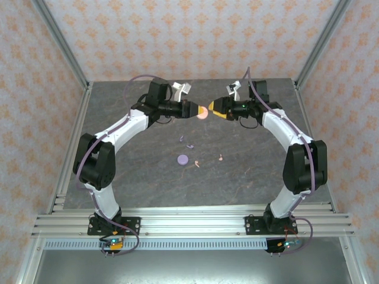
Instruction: Insert the wireless bluetooth earbuds into the charging case
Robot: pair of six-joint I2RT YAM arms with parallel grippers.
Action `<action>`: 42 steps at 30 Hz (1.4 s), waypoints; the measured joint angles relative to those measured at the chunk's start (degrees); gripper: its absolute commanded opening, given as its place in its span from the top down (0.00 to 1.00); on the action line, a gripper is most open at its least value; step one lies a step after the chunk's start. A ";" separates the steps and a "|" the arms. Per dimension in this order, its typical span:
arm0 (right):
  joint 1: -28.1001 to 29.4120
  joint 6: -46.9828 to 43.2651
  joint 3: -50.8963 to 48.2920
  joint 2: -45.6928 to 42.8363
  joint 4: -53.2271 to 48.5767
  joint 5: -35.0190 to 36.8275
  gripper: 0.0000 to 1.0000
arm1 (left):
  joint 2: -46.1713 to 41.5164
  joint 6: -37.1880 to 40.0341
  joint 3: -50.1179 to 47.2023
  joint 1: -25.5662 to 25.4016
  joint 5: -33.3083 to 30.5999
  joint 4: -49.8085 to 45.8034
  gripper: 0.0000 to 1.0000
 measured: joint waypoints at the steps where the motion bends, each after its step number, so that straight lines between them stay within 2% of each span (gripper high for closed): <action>1: 0.31 -0.20 0.00 0.00 -0.04 -0.48 0.49 | 0.00 0.20 0.00 0.00 0.26 -0.37 0.79; 14: 2.54 -1.49 0.00 0.02 -0.07 -2.80 0.62 | -0.98 0.94 0.00 0.00 1.40 -0.85 0.79; 27: 3.17 -0.81 0.00 0.02 1.57 -4.37 0.66 | -1.68 0.52 -0.02 0.39 2.86 -0.50 0.79; 32: 3.26 -0.26 0.00 0.02 2.95 -4.92 0.72 | -2.36 -0.17 -0.28 0.57 2.84 -0.11 0.79; 34: 3.28 -0.02 0.00 0.02 3.39 -4.94 0.73 | -2.54 -0.57 -0.35 0.70 2.84 -0.09 0.77; 39: 3.56 1.14 0.00 -0.02 4.52 -4.70 0.77 | -3.30 -1.42 -1.01 0.72 2.56 0.79 0.60; 42: 3.69 2.93 -0.24 -0.33 6.43 -4.20 0.77 | -4.28 -2.40 -1.99 0.66 2.40 2.29 0.57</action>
